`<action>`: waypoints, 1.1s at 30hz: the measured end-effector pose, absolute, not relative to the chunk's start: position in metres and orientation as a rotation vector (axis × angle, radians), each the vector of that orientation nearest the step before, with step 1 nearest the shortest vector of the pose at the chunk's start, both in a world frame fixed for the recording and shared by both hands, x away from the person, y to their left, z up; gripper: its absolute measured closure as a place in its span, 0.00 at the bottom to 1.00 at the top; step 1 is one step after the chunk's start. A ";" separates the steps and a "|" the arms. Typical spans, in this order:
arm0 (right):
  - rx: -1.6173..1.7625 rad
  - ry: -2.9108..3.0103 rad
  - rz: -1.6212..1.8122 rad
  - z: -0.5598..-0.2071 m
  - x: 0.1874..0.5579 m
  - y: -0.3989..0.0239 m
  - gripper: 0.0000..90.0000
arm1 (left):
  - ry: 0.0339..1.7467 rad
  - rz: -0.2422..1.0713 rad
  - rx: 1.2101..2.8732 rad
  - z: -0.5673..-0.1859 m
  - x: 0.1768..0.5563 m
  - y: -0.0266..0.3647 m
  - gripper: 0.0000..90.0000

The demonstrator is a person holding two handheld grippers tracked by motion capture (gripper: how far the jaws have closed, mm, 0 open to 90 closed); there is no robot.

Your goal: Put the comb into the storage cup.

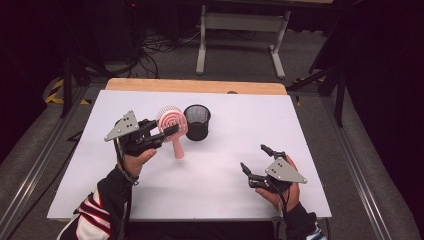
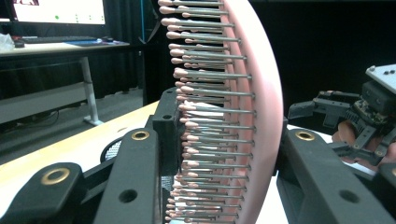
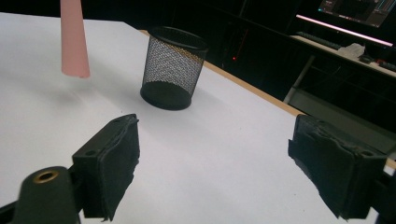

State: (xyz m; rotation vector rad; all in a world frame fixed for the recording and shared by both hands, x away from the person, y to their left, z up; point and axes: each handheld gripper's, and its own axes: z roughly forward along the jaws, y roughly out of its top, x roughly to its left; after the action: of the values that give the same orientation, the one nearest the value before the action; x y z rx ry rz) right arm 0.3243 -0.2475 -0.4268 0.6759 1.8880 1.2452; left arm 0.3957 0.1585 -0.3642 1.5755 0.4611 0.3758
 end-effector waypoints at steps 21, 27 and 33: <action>0.727 1.884 1.257 -0.431 0.323 -0.257 0.06 | 0.450 0.406 1.532 -0.333 0.411 0.160 0.70; 0.722 1.890 1.237 -0.432 0.325 -0.255 0.07 | 0.439 0.418 1.542 -0.328 0.417 0.155 0.70; 0.717 1.895 1.233 -0.432 0.325 -0.254 0.07 | 0.434 0.424 1.545 -0.325 0.421 0.152 0.70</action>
State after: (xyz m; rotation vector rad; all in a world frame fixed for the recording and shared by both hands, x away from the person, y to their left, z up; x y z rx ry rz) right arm 0.3252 -0.2543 -0.4324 0.7174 1.8946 1.2329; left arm 0.4211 0.1523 -0.3249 1.5452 0.4345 0.4243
